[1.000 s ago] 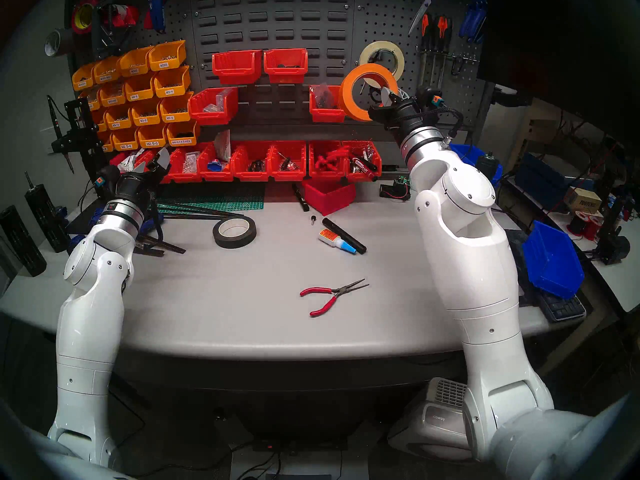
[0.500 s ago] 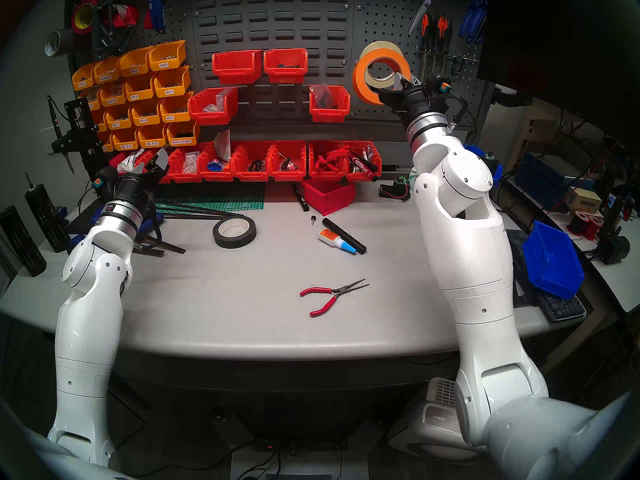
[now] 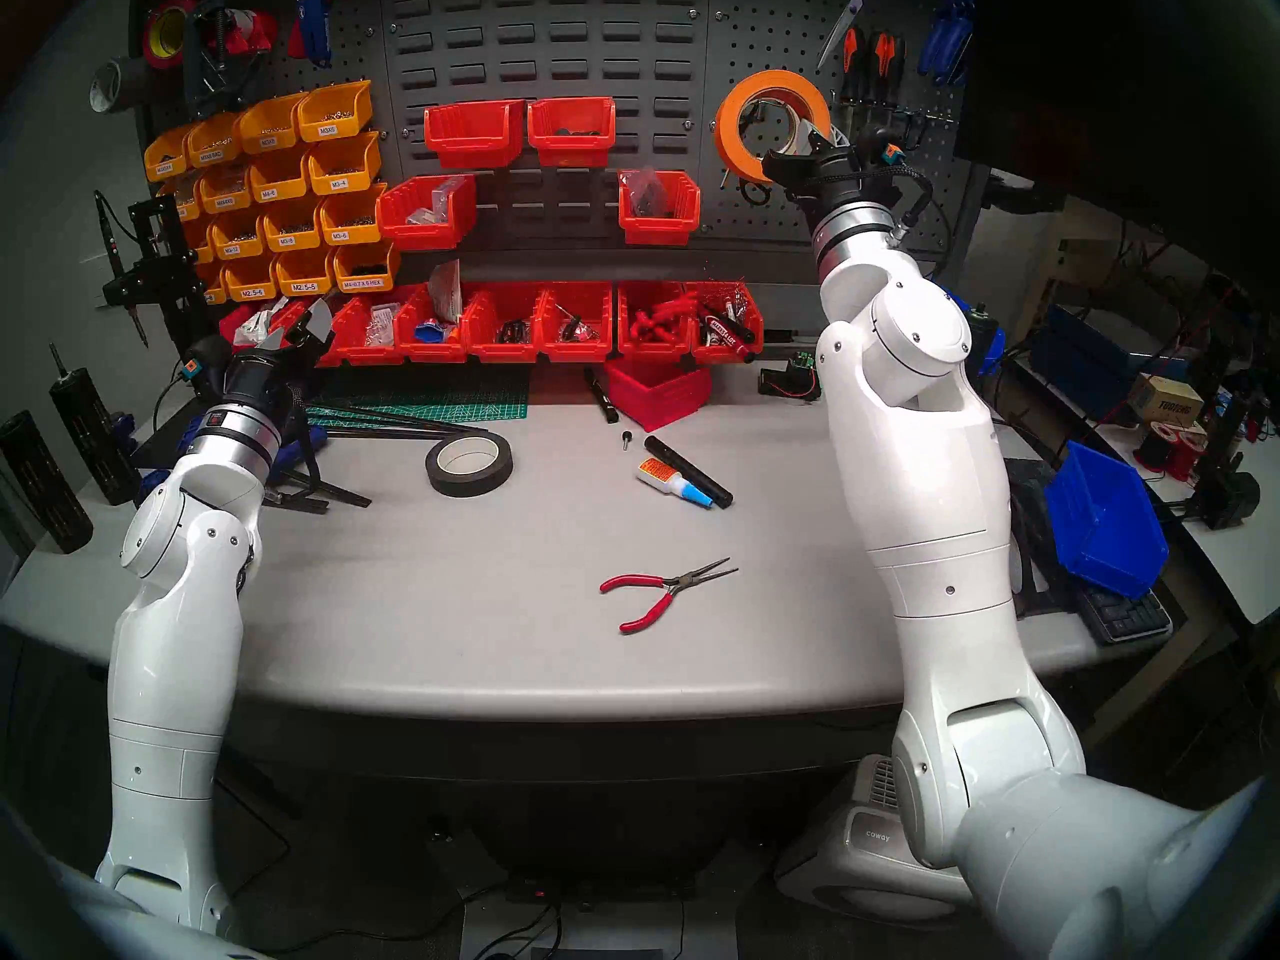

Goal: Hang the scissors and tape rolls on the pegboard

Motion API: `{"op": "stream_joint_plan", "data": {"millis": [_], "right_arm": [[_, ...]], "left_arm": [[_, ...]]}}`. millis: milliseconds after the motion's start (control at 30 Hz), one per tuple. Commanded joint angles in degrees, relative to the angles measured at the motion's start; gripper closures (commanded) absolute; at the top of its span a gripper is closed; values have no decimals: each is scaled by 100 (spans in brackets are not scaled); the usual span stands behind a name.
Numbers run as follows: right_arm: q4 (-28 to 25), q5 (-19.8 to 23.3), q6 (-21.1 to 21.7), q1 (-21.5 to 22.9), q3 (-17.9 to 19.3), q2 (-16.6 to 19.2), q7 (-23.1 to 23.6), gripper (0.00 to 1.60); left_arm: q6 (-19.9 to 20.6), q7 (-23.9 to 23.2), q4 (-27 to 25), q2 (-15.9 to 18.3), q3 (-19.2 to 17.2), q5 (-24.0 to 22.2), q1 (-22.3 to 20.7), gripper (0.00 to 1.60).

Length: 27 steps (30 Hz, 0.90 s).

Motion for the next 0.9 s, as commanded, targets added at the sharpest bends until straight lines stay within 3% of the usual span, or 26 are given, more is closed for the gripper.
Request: {"op": "stream_joint_plan", "data": {"millis": [0, 433, 867], "right_arm": [[84, -209, -266, 620, -30, -186, -138, 160], [685, -405, -561, 1000, -40, -344, -411, 160], [1022, -265, -583, 1133, 84, -397, -380, 160]], "left_arm": [[-63, 19, -218, -7, -53, -6, -86, 0], [-66, 52, -239, 14, -87, -16, -50, 0], [-59, 77, -276, 10, -111, -40, -25, 0]]}}
